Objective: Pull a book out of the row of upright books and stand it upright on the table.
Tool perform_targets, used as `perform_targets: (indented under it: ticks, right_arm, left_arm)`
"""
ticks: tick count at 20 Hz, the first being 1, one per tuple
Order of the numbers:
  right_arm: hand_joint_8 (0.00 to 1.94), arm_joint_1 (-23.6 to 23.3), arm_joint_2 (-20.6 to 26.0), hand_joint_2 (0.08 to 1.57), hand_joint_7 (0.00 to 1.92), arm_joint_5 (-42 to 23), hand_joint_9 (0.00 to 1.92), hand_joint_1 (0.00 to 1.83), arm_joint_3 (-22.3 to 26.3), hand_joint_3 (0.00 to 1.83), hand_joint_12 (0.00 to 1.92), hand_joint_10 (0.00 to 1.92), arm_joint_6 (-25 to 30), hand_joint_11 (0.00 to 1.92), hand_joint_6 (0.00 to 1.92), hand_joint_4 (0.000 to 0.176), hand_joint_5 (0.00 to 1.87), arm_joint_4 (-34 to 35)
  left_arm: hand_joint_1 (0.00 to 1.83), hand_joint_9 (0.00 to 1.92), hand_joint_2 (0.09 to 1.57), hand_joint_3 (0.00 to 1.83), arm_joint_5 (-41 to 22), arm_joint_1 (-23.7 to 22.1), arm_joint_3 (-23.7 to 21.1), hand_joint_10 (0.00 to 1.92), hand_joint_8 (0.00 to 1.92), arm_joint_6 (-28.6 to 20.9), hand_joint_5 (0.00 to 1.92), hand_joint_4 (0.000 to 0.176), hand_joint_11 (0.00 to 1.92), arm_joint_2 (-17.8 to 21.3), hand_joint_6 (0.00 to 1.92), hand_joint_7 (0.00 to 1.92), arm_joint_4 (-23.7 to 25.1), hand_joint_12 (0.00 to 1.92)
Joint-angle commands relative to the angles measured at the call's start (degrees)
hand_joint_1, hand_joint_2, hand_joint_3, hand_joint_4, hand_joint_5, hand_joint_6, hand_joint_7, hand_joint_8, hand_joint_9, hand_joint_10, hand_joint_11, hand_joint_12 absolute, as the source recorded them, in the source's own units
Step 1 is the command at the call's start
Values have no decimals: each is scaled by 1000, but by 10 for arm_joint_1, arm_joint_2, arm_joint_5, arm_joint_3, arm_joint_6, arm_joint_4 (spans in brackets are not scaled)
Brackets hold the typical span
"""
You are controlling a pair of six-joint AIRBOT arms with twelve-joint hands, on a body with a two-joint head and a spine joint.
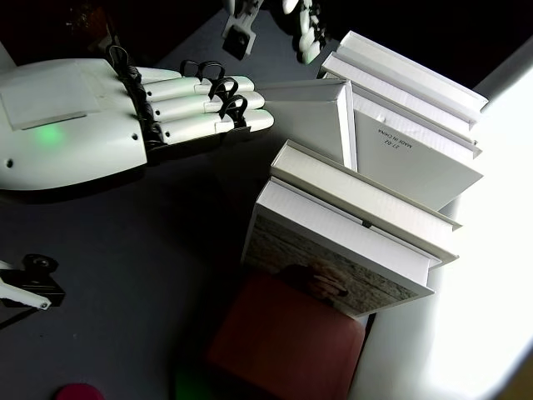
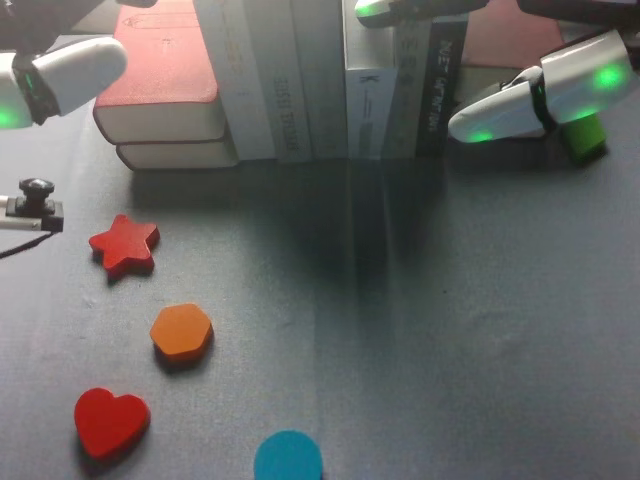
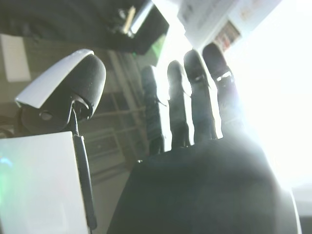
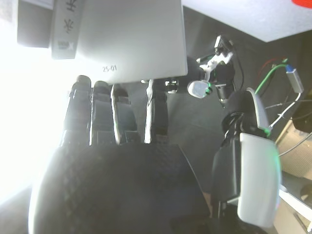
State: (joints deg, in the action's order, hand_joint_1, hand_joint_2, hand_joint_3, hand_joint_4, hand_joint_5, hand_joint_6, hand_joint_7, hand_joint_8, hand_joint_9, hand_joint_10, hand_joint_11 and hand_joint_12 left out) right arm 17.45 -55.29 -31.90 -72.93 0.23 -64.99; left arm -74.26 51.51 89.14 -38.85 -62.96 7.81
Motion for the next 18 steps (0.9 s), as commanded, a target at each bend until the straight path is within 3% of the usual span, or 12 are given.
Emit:
perform_targets:
  ticks: [1, 4, 8, 9, 11, 12, 13, 14, 15, 16, 17, 18]
  right_arm:
    - [0, 1, 2, 1047, 0, -12, 0, 311, 2, 0, 0, 0, 1, 0, 18, 176, 391, 15]
    - [0, 1, 2, 1053, 0, -12, 0, 296, 3, 3, 0, 0, 0, 0, 10, 176, 382, 15]
    - [0, 3, 3, 1084, 0, -12, 0, 358, 3, 11, 0, 0, 0, 0, 1, 176, 358, 16]
    - [0, 4, 4, 1127, 0, -12, 0, 473, 3, 25, 0, 0, 0, 0, 17, 168, 401, 17]
    - [1, 3, 8, 1194, 4, -13, 0, 597, 7, 40, 0, 0, 0, 0, 3, 125, 362, 17]
    - [0, 0, 12, 1256, 85, -17, 57, 715, 10, 0, 544, 9, 0, 0, 37, 84, 303, 16]
    - [2, 0, 13, 1249, 113, -20, 133, 855, 13, 0, 1071, 36, 0, 0, 12, 93, 222, 15]
    - [1, -7, 13, 1223, 114, -28, 163, 872, 22, 0, 1330, 45, 0, 0, 6, 120, 157, 11]
    - [0, -23, 14, 1158, 111, -37, 111, 881, 32, 0, 791, 26, 0, 0, 8, 142, 154, 6]
    - [1, -32, 19, 1146, 117, -41, 95, 883, 39, 0, 440, 16, 0, 0, 34, 131, 93, 0]
    - [3, -49, 28, 1113, 130, -49, 118, 920, 54, 0, 465, 19, 1, 0, 44, 88, 127, -14]
    - [4, -61, 33, 1112, 153, -55, 182, 874, 62, 0, 808, 31, 1, 0, 29, 73, 142, -24]
  left_arm:
    - [1124, 350, 941, 473, -62, 1, -5, 395, 5, -5, 571, 64, 0, 6, 37, 481, -30, 1129]
    - [1137, 383, 1023, 378, -74, 19, -17, 342, 0, -5, 559, 75, 0, 23, 12, 457, -48, 1024]
    - [1113, 268, 1100, 247, -86, 33, -30, 514, 4, -5, 536, 66, 0, 38, 5, 447, -63, 1051]
    - [1133, 267, 1088, 231, -87, 34, -31, 530, 7, -5, 559, 65, 0, 38, 14, 460, -64, 1078]
    - [1155, 298, 1061, 207, -87, 37, -31, 547, 11, -5, 604, 69, 0, 38, 27, 486, -64, 1190]
    - [1150, 298, 1062, 200, -87, 38, -30, 537, 9, -5, 592, 61, 0, 37, 19, 488, -65, 1173]
    - [1134, 306, 1068, 201, -87, 38, -29, 533, 7, -5, 573, 42, 0, 35, 10, 488, -65, 1169]
    - [1120, 319, 1076, 200, -87, 38, -29, 486, 3, -5, 564, 40, 0, 34, 5, 484, -65, 1143]
    - [1130, 343, 1084, 209, -87, 38, -28, 473, 4, -5, 577, 46, 0, 33, 9, 490, -65, 1221]
    - [1126, 367, 1079, 221, -86, 38, -28, 439, 3, -5, 589, 52, 0, 32, 9, 500, -65, 1268]
    - [1134, 395, 1055, 249, -86, 40, -27, 406, 3, -5, 610, 62, 0, 30, 10, 521, -65, 1338]
    - [1104, 391, 1052, 259, -86, 40, -26, 392, 0, -5, 584, 65, 0, 28, 4, 509, -66, 1314]
